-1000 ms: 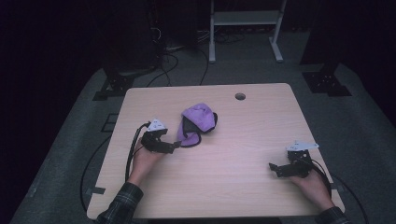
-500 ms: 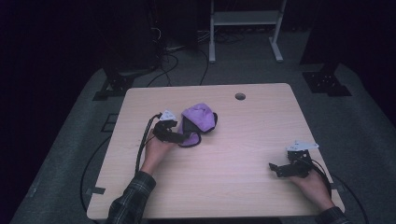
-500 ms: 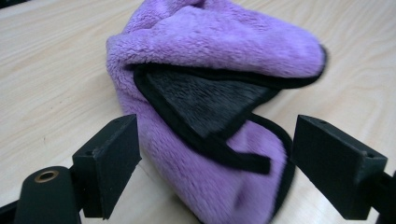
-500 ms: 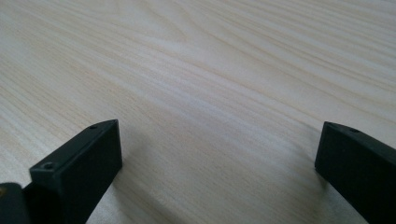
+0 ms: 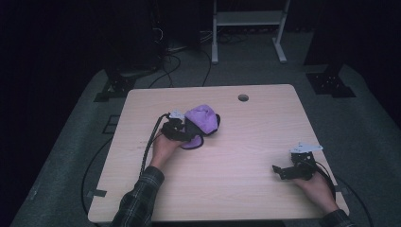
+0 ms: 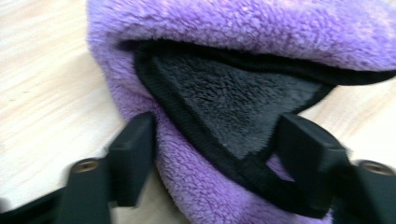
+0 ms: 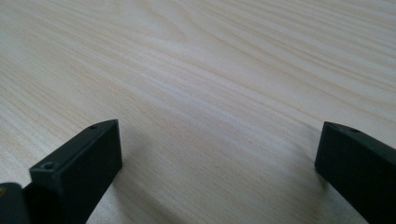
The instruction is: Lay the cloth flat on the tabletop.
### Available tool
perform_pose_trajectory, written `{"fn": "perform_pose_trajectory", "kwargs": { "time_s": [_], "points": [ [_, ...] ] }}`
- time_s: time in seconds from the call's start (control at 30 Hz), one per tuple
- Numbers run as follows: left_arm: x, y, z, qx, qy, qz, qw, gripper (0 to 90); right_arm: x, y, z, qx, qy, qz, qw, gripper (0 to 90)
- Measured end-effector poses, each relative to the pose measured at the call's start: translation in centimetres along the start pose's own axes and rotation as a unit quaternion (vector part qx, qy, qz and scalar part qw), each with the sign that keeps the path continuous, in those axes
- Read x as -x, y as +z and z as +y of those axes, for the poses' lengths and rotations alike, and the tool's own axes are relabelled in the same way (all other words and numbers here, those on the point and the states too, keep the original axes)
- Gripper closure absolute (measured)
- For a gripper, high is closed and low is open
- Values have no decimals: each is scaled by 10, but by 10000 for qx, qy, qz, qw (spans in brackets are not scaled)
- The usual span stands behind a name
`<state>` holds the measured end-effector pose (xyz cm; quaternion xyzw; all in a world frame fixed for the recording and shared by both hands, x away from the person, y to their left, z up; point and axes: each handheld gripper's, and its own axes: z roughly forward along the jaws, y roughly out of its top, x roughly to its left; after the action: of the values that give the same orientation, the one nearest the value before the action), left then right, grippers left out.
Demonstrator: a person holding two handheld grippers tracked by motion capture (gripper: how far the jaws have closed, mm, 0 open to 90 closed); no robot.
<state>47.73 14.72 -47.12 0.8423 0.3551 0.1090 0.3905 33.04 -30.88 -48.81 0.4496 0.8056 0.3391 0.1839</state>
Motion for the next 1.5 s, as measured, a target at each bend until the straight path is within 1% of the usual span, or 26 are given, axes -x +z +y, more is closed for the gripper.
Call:
{"fn": "perform_pose_trajectory", "kwargs": {
  "time_s": [0.07, 0.1, 0.13, 0.2, 0.23, 0.27, 0.37, 0.5, 0.7, 0.73, 0.87, 0.93, 0.97, 1.0, 1.03, 1.07, 1.1, 1.17, 1.2, 1.23, 1.27, 1.3, 1.37, 1.4, 1.47, 1.5],
  "points": [
    [3, -1, 1, -43, 25, -67, 10000, 494, 0, 0, 0, -1, 1, 0, 10000, 0],
    [5, -2, 2, -95, 12, -95, 9999, 540, 0, 0, 0, 1, 0, 0, 10000, 0],
    [7, -2, 3, -121, 54, -123, 9998, 583, 0, 0, 0, 0, 1, 0, 10000, 0],
    [12, -3, 4, -187, 132, -159, 9996, 632, 0, 0, 0, 0, 0, 0, 10000, 0],
    [13, -3, 5, -207, 167, -186, 9995, 641, 0, 0, 0, 0, 0, 0, 10000, 0],
    [16, -4, 5, -255, 250, -229, 9991, 644, 0, 0, 0, 0, 1, 0, 10000, 0],
    [23, -5, 4, -286, 387, -290, 9984, 655, 0, 0, 0, -1, 2, 0, 10000, 0],
    [34, -7, 2, -339, 474, -447, 9973, 662, 0, 0, 0, 0, 1, 0, 10000, 0],
    [53, -13, -2, -456, 705, -656, 9943, 670, 0, 0, 0, 0, 0, 1, 10000, 0],
    [56, -14, -3, -476, 754, -695, 9936, 670, 0, 0, 0, 0, 0, 0, 10000, 0],
    [71, -17, -8, -491, 819, -881, 9915, 670, 1, 0, 0, 5, 24, -19, 10000, 0],
    [78, -19, -10, -539, 896, -982, 9897, 669, 1, 0, 0, -6, 21, -25, 10000, 2],
    [83, -20, -12, -530, 909, -1021, 9892, 669, 1, 0, 1, -38, 16, -28, 10000, 5],
    [87, -22, -13, -549, 943, -1069, 9883, 669, 1, -1, 2, -78, 16, -30, 10000, 13],
    [91, -23, -14, -594, 1006, -1117, 9868, 669, 1, -2, 2, -110, 14, -18, 9999, 55],
    [97, -25, -17, -589, 1024, -1173, 9860, 669, 1, -4, 3, -103, -9, 8, 9999, 116],
    [101, -26, -18, -607, 1054, -1207, 9852, 669, 0, -6, 4, -35, -24, 73, 10000, 137],
    [111, -29, -22, -656, 1150, -1321, 9824, 668, -2, -8, 6, 16, -29, 130, 9999, 138],
    [114, -30, -24, -655, 1164, -1350, 9818, 668, -4, -10, 9, 36, -54, 175, 9998, 146],
    [118, -32, -25, -673, 1221, -1383, 9805, 666, -6, -11, 10, 87, -76, 210, 9997, 151],
    [122, -33, -27, -676, 1237, -1399, 9801, 664, -8, -13, 12, 159, -99, 265, 9995, 151],
    [124, -34, -29, -672, 1259, -1394, 9799, 657, -12, -15, 15, 235, -96, 381, 9990, 152],
    [125, -36, -31, -644, 1236, -1355, 9809, 629, -19, -16, 19, 322, -152, 573, 9977, 179],
    [125, -36, -32, -613, 1199, -1358, 9815, 606, -25, -18, 22, 391, -215, 712, 9965, 196],
    [125, -38, -33, -605, 1141, -1359, 9823, 576, -34, -18, 26, 484, -304, 891, 9944, 208],
    [124, -39, -33, -625, 1155, -1365, 9819, 560, -40, -18, 29, 542, -338, 1020, 9927, 215]
  ]
}}
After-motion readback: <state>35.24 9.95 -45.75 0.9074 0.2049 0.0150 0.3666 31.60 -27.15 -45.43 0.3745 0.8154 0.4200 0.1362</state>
